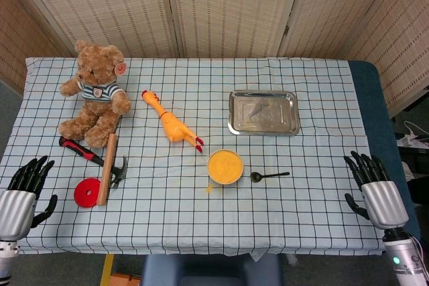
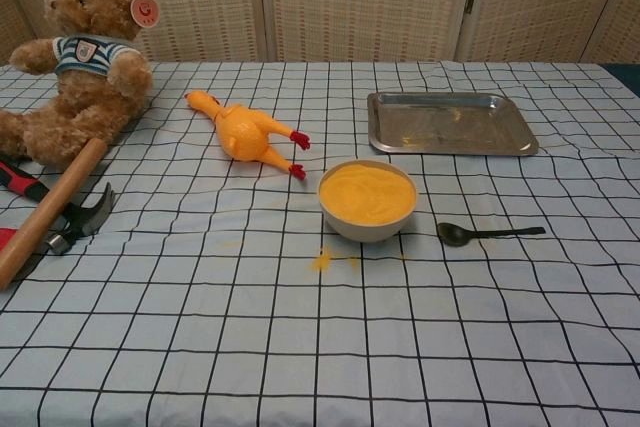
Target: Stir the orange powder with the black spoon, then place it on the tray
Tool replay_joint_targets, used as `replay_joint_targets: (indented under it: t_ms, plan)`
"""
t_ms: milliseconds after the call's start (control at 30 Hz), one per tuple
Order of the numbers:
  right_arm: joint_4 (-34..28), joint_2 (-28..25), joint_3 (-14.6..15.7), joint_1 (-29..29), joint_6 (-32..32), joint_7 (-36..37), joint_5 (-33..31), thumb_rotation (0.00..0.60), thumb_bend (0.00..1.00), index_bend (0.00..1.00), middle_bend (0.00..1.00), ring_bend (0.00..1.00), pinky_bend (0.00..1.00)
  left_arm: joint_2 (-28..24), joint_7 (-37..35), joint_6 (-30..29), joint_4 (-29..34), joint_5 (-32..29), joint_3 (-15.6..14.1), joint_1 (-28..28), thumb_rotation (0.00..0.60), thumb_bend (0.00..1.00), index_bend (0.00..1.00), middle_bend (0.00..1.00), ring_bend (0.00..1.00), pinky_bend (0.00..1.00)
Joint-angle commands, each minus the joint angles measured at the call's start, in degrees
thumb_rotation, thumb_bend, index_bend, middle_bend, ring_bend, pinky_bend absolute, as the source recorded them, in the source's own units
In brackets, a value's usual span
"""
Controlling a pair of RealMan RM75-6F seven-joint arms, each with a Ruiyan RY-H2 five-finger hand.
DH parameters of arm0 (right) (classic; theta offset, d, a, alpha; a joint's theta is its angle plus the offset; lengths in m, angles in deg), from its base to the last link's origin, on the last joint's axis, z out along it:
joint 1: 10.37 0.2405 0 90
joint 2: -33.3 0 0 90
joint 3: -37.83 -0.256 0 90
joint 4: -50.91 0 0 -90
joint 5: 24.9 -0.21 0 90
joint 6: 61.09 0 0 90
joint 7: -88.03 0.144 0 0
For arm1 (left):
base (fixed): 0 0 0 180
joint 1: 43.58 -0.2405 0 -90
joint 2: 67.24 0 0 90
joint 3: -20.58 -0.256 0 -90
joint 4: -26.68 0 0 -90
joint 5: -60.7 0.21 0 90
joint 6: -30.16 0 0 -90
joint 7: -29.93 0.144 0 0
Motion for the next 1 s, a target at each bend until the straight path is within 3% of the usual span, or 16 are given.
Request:
replay_joint_targets:
  t_ms: [33, 200, 300, 633, 767, 1000]
  plan:
    - [-0.1, 0.0, 0.3, 0.0, -1.2, 0.2, -0.4, 0.6, 0.27, 0.0, 0.0, 0.0, 0.0, 0.3, 0.2, 2.5, 0.9, -1.6, -0.1, -0.2, 0.6, 0.45, 0.0, 0.0, 0.0, 0.12]
    - [-0.1, 0.8, 0.5, 0.5, -1.8, 0.3, 0.2, 0.6, 0.27, 0.0, 0.0, 0.0, 0.0, 0.1, 0.0, 2.1, 1.6, -0.7, -0.3, -0.1, 0.6, 0.45, 0.0, 0.0, 0.0, 0.12]
    - [-1.9, 1.3, -0.4, 4.2, -5.4, -1.6, 2.1, 0.6, 0.27, 0.01, 0.0, 0.0, 0.0, -0.2, -1.0, 1.9, 1.7, 0.0, -0.4, 0.0, 0.6, 0.45, 0.0, 0.0, 0.0, 0.12]
    - [-1.4, 10.3, -4.4, 13.8, -16.3, -13.0, -0.1, 0.6, 0.27, 0.36, 0.0, 0.0, 0.0, -0.5, -2.0, 2.4, 1.5, 0.3, -0.8, 0.3, 0.6, 0.45, 0.0, 0.0, 0.0, 0.12]
    - [0.6, 14.6, -5.5, 17.0, -21.3, -15.3, -3.6, 0.6, 0.27, 0.44, 0.0, 0.0, 0.0, -0.7, -2.9, 2.4, 1.3, 0.0, -0.7, 0.2, 0.6, 0.45, 0.0, 0.0, 0.0, 0.12]
    - [6.0, 20.5, -6.0, 19.6, -23.4, -17.8, -6.6, 0.6, 0.27, 0.48, 0.0, 0.0, 0.0, -1.1, -3.7, 3.9, 1.3, -1.4, -0.6, 0.5, 0.6, 0.45, 0.0, 0.0, 0.0, 0.12]
